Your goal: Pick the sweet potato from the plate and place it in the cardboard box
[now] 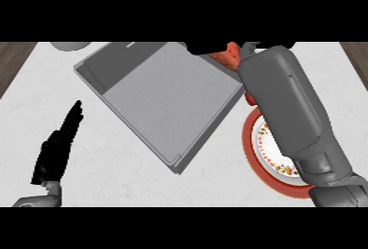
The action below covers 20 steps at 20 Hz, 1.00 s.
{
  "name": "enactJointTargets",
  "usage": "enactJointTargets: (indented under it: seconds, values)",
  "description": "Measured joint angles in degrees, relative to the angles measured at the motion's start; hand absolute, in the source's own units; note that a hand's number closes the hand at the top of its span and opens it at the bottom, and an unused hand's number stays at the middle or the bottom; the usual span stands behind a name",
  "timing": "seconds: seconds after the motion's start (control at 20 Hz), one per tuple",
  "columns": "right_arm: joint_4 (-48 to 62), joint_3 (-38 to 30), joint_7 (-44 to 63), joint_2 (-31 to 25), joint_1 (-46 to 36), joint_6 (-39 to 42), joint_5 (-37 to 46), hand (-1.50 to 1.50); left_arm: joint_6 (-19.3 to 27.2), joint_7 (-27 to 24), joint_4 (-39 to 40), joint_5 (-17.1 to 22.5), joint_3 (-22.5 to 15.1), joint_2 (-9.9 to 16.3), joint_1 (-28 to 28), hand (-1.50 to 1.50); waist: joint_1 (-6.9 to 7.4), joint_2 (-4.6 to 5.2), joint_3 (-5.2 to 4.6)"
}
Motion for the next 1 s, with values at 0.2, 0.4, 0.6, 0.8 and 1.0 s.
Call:
enactJointTargets:
  seconds: [0.2,0.4,0.6,0.8,1.0]
  values:
    - [8.8,-0.7,0.4,3.0,-5.8,-2.0,1.2,1.50,0.1,-0.3,0.6,-0.4,0.0,-0.3,-0.6,0.00,0.36,0.16,-0.01]
    - [17.7,0.0,0.4,5.0,-9.9,-4.0,1.7,1.50,0.0,-0.5,0.0,-0.8,-0.7,-0.7,-0.1,0.00,1.09,0.34,-0.02]
    - [26.2,1.4,-0.4,5.8,-12.6,-7.6,1.2,1.50,-0.5,0.1,-0.3,-0.7,-1.0,-0.8,-0.8,0.00,2.23,0.70,-0.04]
    - [32.8,2.6,0.2,6.1,-13.9,-10.6,-0.6,-1.50,-0.6,0.3,-0.2,-1.2,-1.7,-1.2,-2.0,0.00,3.46,1.06,-0.05]
    - [37.1,3.4,0.2,6.3,-14.4,-12.8,-3.6,-1.50,-1.2,1.1,0.1,-1.2,-2.0,-1.2,-3.4,0.00,4.41,1.26,-0.05]
